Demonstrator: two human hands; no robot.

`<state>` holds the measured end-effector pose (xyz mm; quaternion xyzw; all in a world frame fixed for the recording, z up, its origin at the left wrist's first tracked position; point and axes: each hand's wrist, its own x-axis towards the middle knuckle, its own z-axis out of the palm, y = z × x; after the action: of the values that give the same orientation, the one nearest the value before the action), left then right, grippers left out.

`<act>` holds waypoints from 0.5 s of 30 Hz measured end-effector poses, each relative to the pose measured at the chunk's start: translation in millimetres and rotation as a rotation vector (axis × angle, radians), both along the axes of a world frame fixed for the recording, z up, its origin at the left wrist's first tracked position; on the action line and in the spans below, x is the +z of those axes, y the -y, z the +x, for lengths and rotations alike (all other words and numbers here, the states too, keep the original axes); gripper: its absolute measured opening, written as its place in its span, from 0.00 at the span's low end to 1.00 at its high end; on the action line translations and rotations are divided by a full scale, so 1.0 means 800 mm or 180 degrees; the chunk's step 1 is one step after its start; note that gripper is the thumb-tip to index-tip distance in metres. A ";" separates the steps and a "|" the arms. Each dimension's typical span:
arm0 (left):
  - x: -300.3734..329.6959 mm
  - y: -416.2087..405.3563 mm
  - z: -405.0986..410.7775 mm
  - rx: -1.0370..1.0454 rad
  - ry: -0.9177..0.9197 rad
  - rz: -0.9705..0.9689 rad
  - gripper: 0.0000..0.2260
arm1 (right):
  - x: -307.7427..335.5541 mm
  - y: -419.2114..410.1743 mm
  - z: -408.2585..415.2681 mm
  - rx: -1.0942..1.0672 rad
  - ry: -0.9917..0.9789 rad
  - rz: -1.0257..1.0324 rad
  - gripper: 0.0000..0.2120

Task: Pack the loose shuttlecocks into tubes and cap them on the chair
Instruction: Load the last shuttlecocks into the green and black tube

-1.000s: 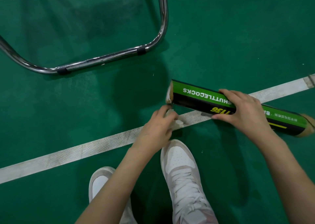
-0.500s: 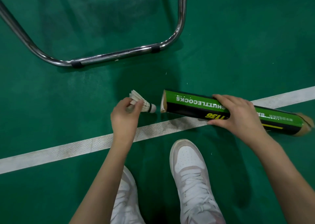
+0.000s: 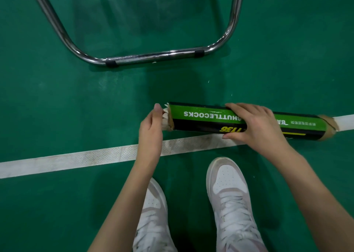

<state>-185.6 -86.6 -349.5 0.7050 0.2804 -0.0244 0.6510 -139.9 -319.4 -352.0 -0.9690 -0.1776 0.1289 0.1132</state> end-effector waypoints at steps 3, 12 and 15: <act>0.006 -0.010 -0.003 -0.0203 0.0062 0.0080 0.13 | 0.003 -0.011 0.003 0.0033 -0.0015 -0.0003 0.40; 0.004 -0.034 -0.012 0.0087 0.0083 0.0232 0.10 | 0.001 -0.044 0.006 0.0197 0.0039 0.0099 0.39; 0.003 -0.042 -0.016 0.0102 0.0037 0.0124 0.10 | 0.000 -0.050 0.005 0.0221 0.0030 0.0125 0.39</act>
<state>-198.6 -52.6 -347.2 0.7131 0.2883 -0.0044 0.6390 -135.7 -279.5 -351.9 -0.9605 -0.2141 0.1247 0.1268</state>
